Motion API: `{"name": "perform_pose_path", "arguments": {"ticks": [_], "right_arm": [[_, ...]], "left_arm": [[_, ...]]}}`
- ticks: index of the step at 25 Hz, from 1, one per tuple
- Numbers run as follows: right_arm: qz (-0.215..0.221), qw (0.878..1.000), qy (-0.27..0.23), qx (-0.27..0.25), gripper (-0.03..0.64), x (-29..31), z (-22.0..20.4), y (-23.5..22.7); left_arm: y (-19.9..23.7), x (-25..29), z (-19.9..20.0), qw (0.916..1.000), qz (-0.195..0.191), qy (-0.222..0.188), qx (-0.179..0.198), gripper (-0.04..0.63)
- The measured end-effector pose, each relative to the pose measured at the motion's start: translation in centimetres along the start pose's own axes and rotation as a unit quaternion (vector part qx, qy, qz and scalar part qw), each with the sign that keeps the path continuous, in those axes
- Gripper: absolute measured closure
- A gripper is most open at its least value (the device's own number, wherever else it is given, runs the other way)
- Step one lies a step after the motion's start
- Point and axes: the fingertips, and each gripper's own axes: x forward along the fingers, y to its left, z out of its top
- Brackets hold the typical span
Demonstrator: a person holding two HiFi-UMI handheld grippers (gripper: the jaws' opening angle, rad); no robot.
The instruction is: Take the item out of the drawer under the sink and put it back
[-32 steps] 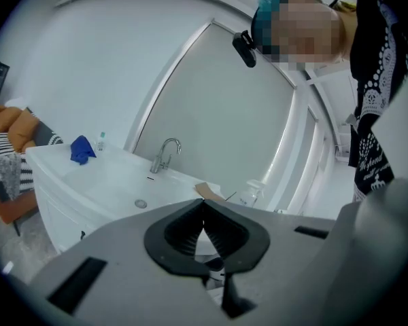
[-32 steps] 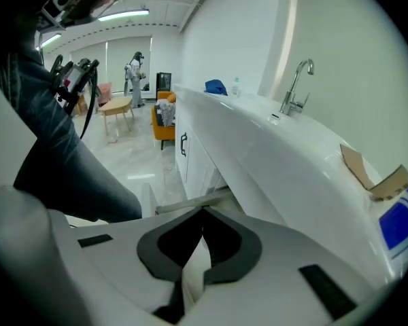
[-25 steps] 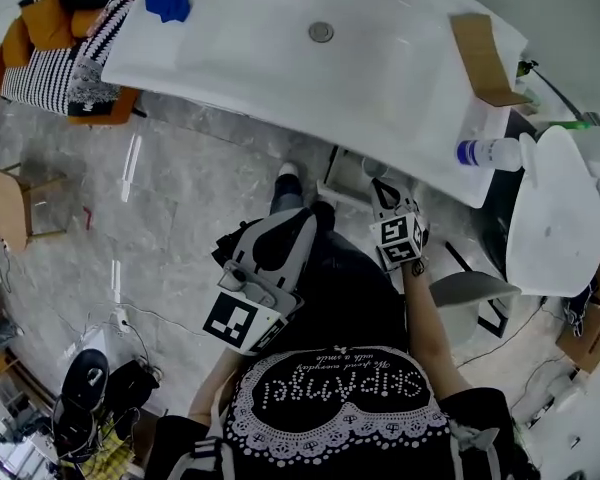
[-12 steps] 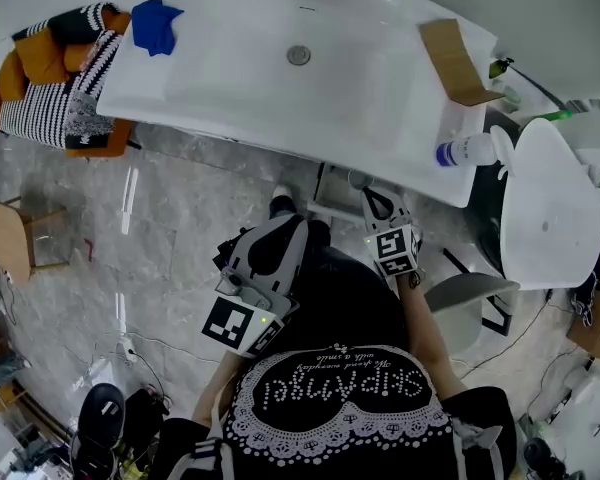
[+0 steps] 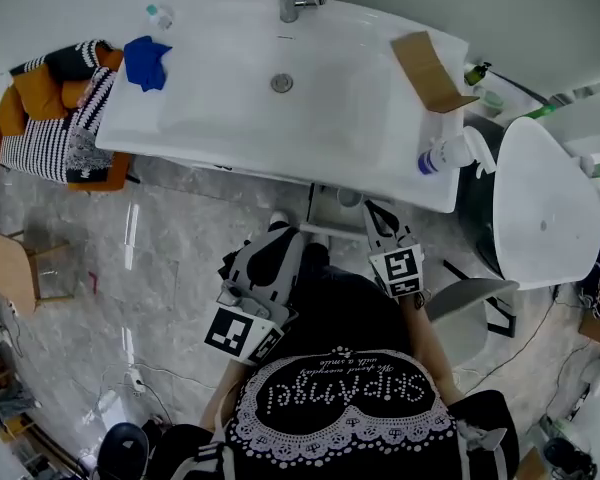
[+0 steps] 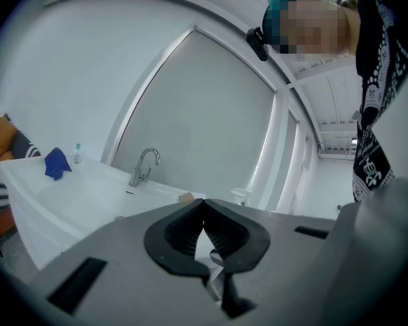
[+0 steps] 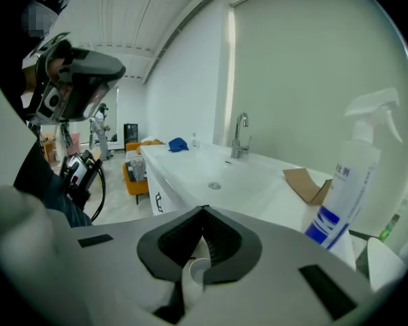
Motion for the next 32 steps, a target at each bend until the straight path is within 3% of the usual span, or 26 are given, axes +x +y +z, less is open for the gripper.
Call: {"name": "perform_pose_path", "arguments": {"ticks": [15,24,32], "right_arm": [[-0.046,0.994,-0.096,0.006,0.598,-5.6,6.9,-1.6],[-0.090,0.981,-0.163,0.048,0.598,-10.4,10.9,-3.7],[-0.122,0.977,-0.164,0.065,0.598,-13.0,10.4,-3.9]], "left_arm": [[-1.9,1.7,0.5,0.9991,-0.035,0.001,0.022,0.591],[-2.4,3.3,1.2,0.9972,-0.063,0.004,0.039,0.591],[-2.6,4.0,1.7,0.9956,-0.082,0.006,0.046,0.591]]}}
